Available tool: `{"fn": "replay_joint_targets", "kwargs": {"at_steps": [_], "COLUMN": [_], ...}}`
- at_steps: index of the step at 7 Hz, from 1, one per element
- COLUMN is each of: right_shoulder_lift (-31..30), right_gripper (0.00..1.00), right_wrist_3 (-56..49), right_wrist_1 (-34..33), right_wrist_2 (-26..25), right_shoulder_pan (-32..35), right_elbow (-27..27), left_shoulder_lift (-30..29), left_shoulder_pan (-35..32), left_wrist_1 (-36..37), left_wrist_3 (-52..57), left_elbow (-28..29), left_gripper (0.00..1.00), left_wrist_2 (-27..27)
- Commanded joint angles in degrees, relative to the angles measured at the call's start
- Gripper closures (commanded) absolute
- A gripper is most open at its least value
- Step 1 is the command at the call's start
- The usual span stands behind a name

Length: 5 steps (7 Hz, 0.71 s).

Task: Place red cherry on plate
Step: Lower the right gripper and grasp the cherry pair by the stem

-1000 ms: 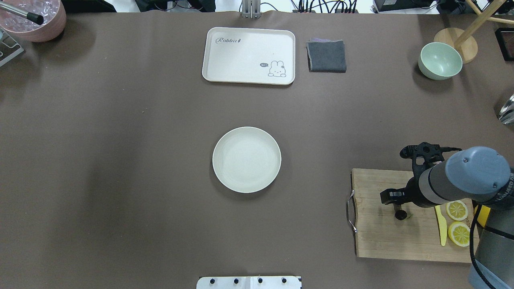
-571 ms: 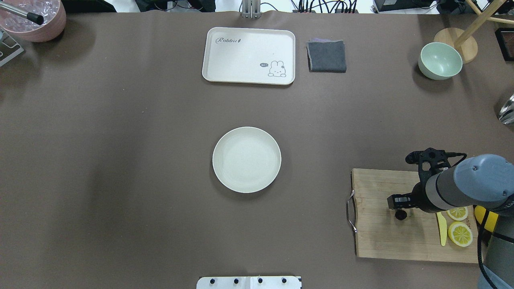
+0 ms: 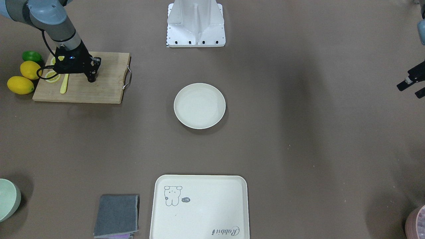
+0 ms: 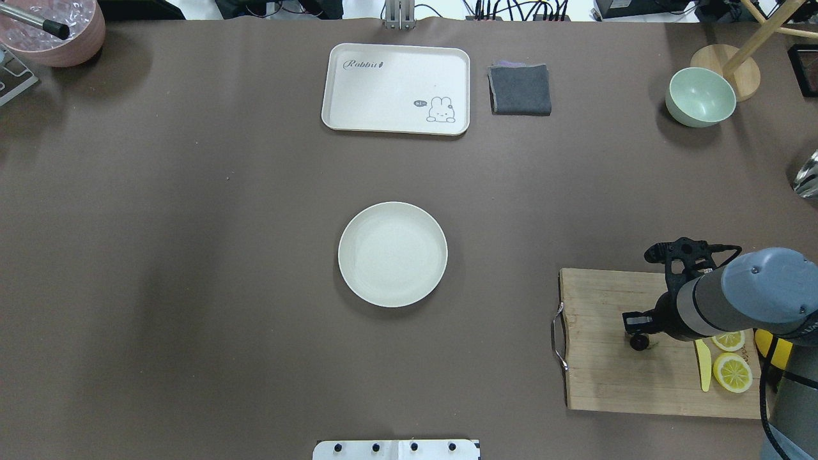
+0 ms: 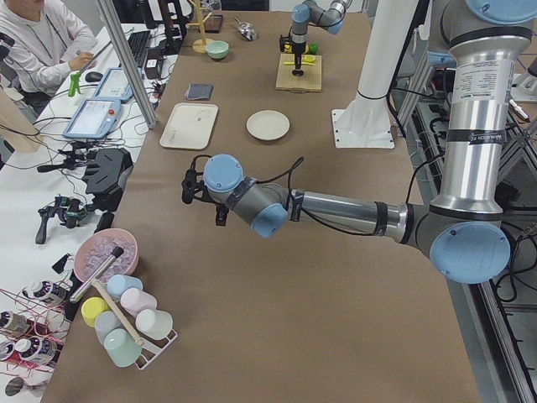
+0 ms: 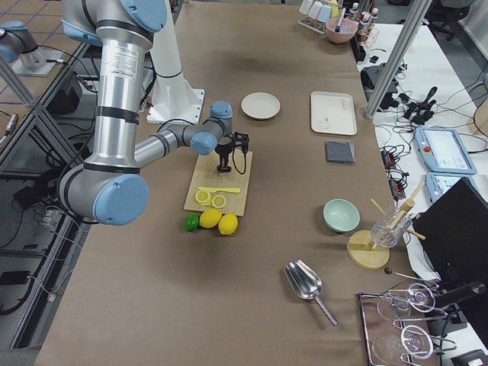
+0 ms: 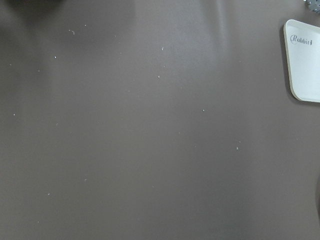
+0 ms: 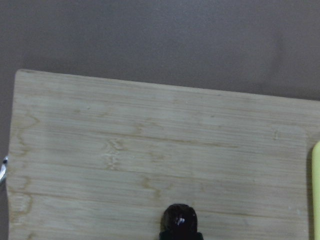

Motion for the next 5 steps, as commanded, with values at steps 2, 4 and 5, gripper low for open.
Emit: {"fn": "replay_joint_targets", "kwargs": {"at_steps": [2,4,5], "right_shoulder_lift": [0.1,0.6,3.1], "right_gripper": [1.00,1.00,1.00], "right_wrist_3": [-0.1,-0.4,-1.1], "right_wrist_1": [-0.7,-2.9,-9.4], "right_wrist_2": [1.5,10.1,12.2], "right_shoulder_pan": [0.5,7.5,9.6], "right_elbow": [2.3,3.8,6.5], "left_shoulder_lift": [0.7,0.6,0.6], "left_shoulder_pan": [0.1,0.1,0.1], "left_wrist_1": [0.0,0.0,0.0], "left_wrist_3": [0.0,-0.1,-0.1], "left_elbow": [-0.5,-0.6,-0.6], "left_gripper": [0.02,0.02,0.02], "left_wrist_2": [0.1,0.1,0.0]}}
